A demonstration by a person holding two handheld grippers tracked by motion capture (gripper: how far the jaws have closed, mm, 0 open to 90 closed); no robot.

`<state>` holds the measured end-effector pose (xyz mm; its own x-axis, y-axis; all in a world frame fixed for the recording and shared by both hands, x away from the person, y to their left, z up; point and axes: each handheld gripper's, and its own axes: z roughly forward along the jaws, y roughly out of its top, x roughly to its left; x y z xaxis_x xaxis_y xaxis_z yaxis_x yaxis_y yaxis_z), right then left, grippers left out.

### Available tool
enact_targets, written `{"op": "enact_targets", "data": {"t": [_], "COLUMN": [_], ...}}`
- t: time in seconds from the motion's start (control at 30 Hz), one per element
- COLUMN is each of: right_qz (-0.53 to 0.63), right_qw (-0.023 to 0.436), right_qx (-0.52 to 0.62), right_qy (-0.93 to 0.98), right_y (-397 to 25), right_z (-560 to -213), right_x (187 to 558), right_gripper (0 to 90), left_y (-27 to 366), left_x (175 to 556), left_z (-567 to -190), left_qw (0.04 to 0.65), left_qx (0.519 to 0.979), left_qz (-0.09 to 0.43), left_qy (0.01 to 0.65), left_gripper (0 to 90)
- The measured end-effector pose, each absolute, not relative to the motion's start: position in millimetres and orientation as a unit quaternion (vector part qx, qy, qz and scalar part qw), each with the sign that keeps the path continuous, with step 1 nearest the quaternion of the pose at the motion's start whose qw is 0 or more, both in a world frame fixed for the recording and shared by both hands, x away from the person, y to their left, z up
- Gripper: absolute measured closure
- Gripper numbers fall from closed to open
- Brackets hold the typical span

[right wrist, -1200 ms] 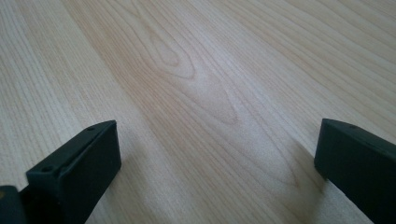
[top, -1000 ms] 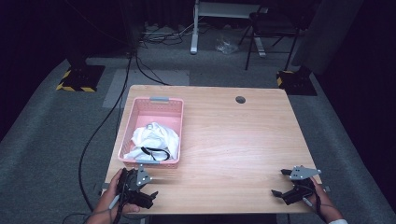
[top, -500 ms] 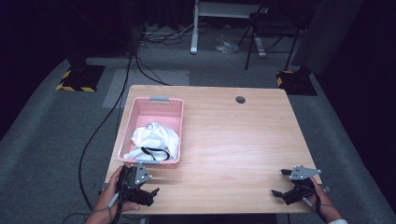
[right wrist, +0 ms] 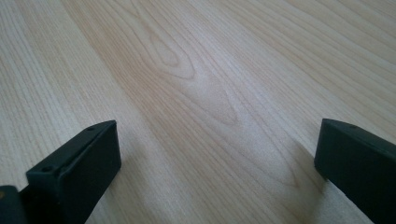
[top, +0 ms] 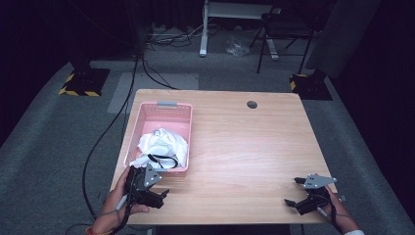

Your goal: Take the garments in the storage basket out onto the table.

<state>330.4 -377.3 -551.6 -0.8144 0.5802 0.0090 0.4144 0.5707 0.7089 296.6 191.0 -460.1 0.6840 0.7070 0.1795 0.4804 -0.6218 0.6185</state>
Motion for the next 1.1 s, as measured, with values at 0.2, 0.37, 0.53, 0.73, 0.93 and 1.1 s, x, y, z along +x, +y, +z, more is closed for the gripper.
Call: {"op": "enact_targets", "data": {"t": [0.2, 0.37, 0.53, 0.73, 0.93, 1.1], "right_qz": [0.367, 0.367, 0.367, 0.367, 0.367, 0.367], "right_qw": [0.113, 0.113, 0.113, 0.113, 0.113, 0.113], "right_qx": [0.283, 0.283, 0.283, 0.283, 0.283, 0.283], "right_qy": [0.879, 0.879, 0.879, 0.879, 0.879, 0.879], "right_y": [-377.3, -377.3, -377.3, -377.3, -377.3, -377.3], "right_z": [-551.6, -551.6, -551.6, -551.6, -551.6, -551.6], "right_x": [330.4, 330.4, 330.4, 330.4, 330.5, 330.5], "right_gripper": [0.5, 0.5, 0.5, 0.5, 0.5, 0.5], "left_y": [192.7, 190.6, 189.3, 187.8, 183.7, 183.3], "left_x": [303.3, 308.9, 314.1, 319.5, 325.1, 328.9], "left_z": [-452.6, -449.9, -448.4, -445.3, -443.8, -443.0], "left_qw": [0.28, 0.282, 0.282, 0.285, 0.28, 0.281], "left_qx": [0.872, 0.872, 0.872, 0.871, 0.873, 0.873], "left_qz": [0.212, 0.213, 0.213, 0.215, 0.219, 0.218], "left_qy": [0.341, 0.34, 0.339, 0.339, 0.333, 0.334], "left_gripper": [3.2, 3.2, 3.3, 3.3, 3.3, 3.3]}}
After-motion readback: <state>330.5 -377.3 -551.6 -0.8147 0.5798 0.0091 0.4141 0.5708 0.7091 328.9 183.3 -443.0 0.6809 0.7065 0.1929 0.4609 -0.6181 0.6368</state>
